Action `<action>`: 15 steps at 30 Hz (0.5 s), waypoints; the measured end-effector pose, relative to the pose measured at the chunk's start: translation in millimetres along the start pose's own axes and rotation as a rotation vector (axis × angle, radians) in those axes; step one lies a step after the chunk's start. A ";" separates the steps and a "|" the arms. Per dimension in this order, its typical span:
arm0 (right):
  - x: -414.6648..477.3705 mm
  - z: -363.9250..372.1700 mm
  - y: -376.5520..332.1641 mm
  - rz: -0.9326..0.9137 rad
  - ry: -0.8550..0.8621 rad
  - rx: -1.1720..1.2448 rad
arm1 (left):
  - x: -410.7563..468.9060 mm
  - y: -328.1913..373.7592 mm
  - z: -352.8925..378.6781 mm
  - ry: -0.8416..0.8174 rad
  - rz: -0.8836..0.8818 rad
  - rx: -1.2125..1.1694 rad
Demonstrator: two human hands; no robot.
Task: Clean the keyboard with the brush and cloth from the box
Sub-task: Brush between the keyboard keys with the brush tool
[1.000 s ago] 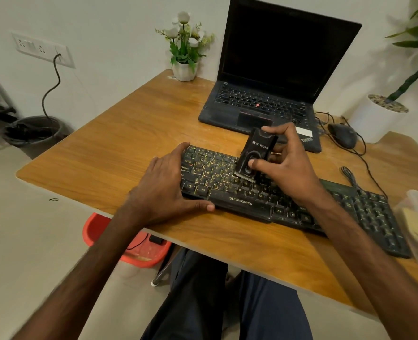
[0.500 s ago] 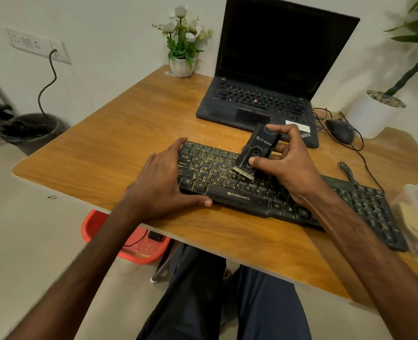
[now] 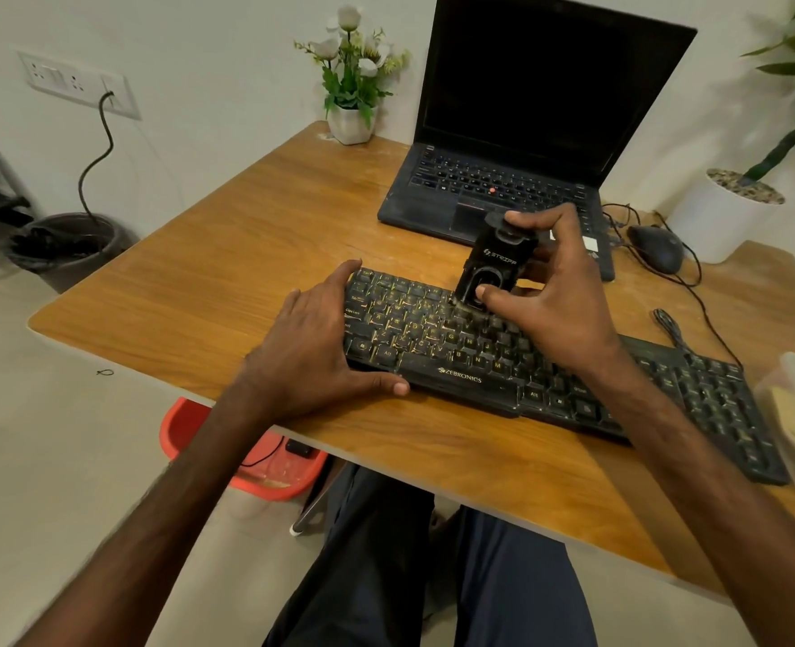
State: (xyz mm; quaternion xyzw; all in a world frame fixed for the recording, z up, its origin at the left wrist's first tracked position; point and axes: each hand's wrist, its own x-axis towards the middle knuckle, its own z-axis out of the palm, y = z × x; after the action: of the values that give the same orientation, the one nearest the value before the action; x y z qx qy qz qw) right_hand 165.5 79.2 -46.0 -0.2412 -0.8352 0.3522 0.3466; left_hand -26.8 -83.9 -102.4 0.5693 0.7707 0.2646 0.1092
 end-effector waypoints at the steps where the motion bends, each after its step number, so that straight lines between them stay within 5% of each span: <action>1: -0.5 1.9 -0.4 -0.016 -0.003 -0.011 | 0.0 -0.5 0.0 0.000 0.001 -0.001; 8: -5.4 5.7 2.5 -0.063 -0.005 -0.121 | 0.2 -1.4 0.3 -0.002 -0.006 -0.015; 15: -49.7 17.0 -13.8 -0.399 -0.224 -0.242 | 0.9 -5.0 2.4 0.007 0.016 0.001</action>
State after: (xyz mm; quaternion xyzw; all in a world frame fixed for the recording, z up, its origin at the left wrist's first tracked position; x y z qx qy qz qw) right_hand 182.6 31.2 -64.5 -0.0710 -0.9355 0.1986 0.2833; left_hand -30.0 -83.5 -106.9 0.5745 0.7667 0.2670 0.1041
